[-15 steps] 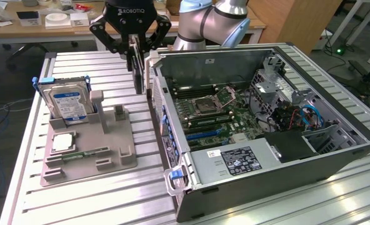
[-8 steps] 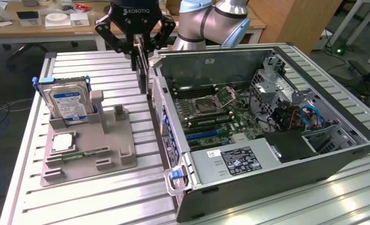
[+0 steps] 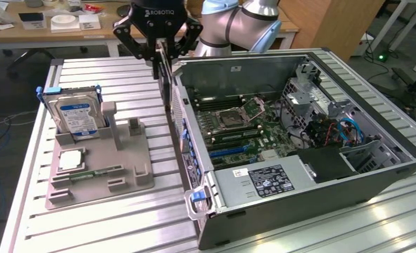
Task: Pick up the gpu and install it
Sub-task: 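Pick up the gpu and move the gpu toward the slot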
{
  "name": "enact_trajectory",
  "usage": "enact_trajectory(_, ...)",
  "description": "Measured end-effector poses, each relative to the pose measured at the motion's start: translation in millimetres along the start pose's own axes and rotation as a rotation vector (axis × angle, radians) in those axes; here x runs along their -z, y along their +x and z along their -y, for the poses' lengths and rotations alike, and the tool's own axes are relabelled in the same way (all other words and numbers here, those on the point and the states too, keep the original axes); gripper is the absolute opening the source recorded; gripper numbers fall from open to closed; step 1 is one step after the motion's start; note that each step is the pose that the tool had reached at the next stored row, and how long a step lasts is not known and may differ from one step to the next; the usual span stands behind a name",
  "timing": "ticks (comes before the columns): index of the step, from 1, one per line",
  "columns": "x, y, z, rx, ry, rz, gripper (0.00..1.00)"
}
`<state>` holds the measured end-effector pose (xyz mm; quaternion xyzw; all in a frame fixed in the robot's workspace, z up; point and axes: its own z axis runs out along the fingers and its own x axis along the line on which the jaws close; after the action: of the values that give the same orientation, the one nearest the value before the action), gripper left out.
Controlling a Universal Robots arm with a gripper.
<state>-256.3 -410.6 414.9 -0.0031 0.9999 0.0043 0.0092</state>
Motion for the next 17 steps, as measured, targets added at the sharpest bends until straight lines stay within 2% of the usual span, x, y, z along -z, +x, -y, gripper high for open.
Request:
enact_trajectory(5, -0.2, -4.8, 0.0, 0.0, 0.0, 0.0, 0.28)
enact_trajectory(17, -0.6, -27.8, 0.2, 0.0, 0.0, -0.0001, 0.28)
